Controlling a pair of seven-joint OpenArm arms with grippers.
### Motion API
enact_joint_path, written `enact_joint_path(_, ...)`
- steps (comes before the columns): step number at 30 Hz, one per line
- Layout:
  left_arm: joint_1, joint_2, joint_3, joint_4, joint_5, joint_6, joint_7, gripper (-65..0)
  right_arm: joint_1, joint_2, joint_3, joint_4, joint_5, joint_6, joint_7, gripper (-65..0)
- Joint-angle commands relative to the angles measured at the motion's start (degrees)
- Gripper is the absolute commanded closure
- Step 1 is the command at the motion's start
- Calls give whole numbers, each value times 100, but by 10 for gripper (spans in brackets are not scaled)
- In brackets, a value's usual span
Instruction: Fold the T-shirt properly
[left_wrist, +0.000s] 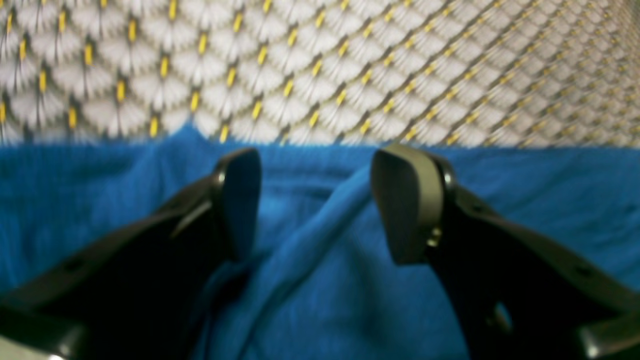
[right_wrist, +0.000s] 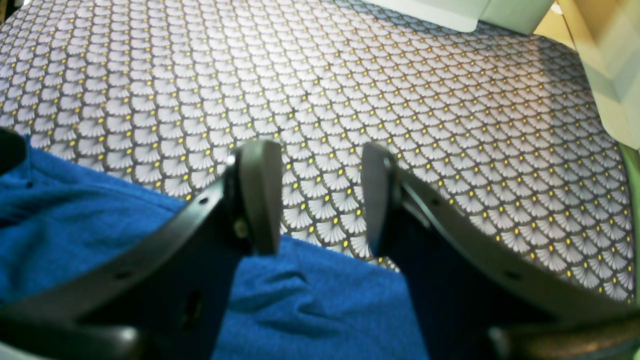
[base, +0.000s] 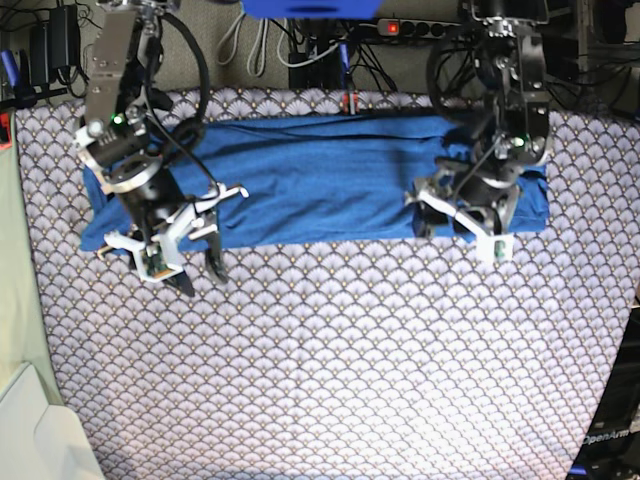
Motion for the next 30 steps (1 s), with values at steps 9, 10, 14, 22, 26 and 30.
enact_joint_path(9, 160, -35, -49, 56, -29, 13, -143, -375, 68, 118, 18, 95, 82, 23, 169, -269)
enact_joint_path(10, 160, -35, -49, -6, -29, 13, -143, -375, 68, 118, 18, 95, 82, 23, 169, -269)
enact_joint_path(14, 160, -35, -49, -287, -29, 13, -196, -374, 68, 118, 18, 95, 82, 23, 169, -269)
enact_joint_path(22, 160, 0, -409, -428, -29, 13, -205, -280, 68, 118, 18, 95, 82, 23, 169, -269)
enact_joint_path(26, 160, -9, -462, -428, -37, -4, -205, -170, 68, 118, 18, 95, 82, 23, 169, -269)
enact_joint_path(30, 152, 0, -462, -621, -46, -4, -205, -185, 68, 118, 18, 95, 82, 23, 169, -269)
